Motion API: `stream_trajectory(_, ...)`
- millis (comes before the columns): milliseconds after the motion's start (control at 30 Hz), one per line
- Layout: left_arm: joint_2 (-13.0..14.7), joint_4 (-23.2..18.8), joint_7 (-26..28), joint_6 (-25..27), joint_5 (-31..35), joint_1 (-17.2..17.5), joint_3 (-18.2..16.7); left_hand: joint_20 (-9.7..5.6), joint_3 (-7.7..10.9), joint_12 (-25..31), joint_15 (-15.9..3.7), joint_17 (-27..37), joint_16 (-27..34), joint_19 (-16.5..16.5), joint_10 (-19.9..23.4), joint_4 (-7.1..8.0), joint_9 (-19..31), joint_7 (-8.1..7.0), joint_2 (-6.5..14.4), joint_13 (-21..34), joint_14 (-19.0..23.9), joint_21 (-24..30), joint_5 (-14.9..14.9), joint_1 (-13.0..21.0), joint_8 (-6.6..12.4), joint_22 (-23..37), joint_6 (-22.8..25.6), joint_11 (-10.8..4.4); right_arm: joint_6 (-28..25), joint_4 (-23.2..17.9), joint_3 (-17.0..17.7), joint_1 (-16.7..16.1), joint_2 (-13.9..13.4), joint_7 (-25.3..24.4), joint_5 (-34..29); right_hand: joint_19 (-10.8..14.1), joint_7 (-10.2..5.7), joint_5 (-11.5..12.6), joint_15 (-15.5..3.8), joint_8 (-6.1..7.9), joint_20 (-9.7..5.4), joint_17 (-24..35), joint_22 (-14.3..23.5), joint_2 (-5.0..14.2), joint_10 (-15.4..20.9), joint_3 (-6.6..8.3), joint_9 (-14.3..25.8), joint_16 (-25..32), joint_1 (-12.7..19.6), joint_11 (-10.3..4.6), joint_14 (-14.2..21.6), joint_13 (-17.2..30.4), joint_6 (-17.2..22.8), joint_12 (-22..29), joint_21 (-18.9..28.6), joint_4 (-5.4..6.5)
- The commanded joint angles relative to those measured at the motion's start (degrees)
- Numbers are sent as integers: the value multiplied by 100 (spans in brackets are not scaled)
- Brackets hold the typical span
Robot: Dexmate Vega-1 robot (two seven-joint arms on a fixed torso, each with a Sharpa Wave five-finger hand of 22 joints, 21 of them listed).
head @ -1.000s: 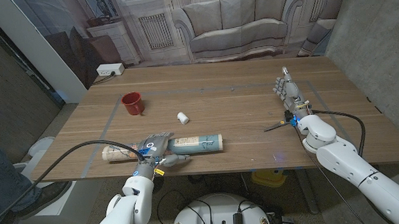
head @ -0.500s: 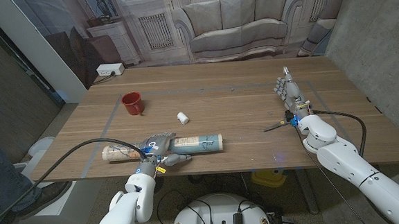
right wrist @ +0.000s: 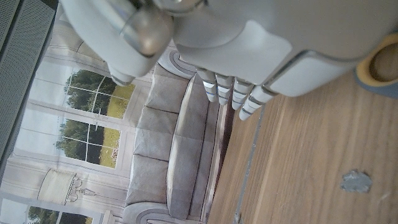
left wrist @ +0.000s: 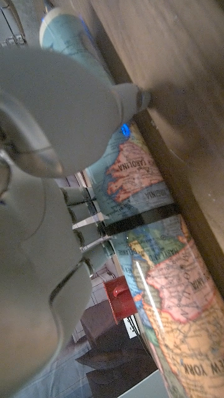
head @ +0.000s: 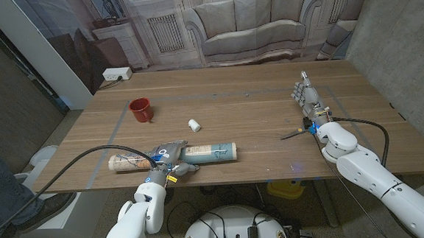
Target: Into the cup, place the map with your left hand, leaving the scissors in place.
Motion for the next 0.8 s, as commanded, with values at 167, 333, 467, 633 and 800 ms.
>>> stream_trajectory(167,-5,0,56,59,-252,-34,-13,34,68,37,-543,32,77,574,274,-141,23,25,249,41,331,180,-73,451,63,-16,218,-58,-45,-26,3,-16,-7,-13,35,104,16,-20,1,8,13,13,10,7,16,-33,34,51,42,47,106,15,28,-10,24,-6)
stream_trajectory(333,-18,-13,95,79,-337,-34,-2,25,112,64,-577,38,125,890,448,-181,30,9,361,47,570,259,-132,626,116,-26,428,-66,-36,-19,3,-30,-18,11,41,110,15,-22,-2,7,14,14,11,8,14,-34,34,50,48,44,112,15,25,-12,25,-10)
stream_trajectory(467,-3,-26,126,72,-401,-30,9,18,97,79,-617,39,125,1033,596,-185,34,-1,388,53,706,272,-205,702,116,-32,520,150,-27,-11,10,-39,-19,33,64,114,17,-24,-7,7,18,14,11,10,15,-35,34,49,53,40,113,15,24,-11,25,-12)
stream_trajectory(633,-8,-32,196,87,-445,-34,29,7,113,81,-616,43,149,1202,673,-196,37,21,441,56,849,311,-242,784,131,-33,616,207,-8,3,18,-52,-24,64,87,120,22,-27,-3,7,18,15,11,12,16,-37,34,48,58,43,121,16,22,-11,26,-15)
stream_trajectory(800,11,-23,380,-7,-552,6,-28,-107,136,84,-677,47,160,1349,761,-216,41,35,493,60,973,341,-280,890,135,-34,691,192,1,7,19,-52,-36,86,88,122,21,-29,0,6,21,15,11,14,12,-40,34,47,60,49,122,16,20,-12,25,-17)
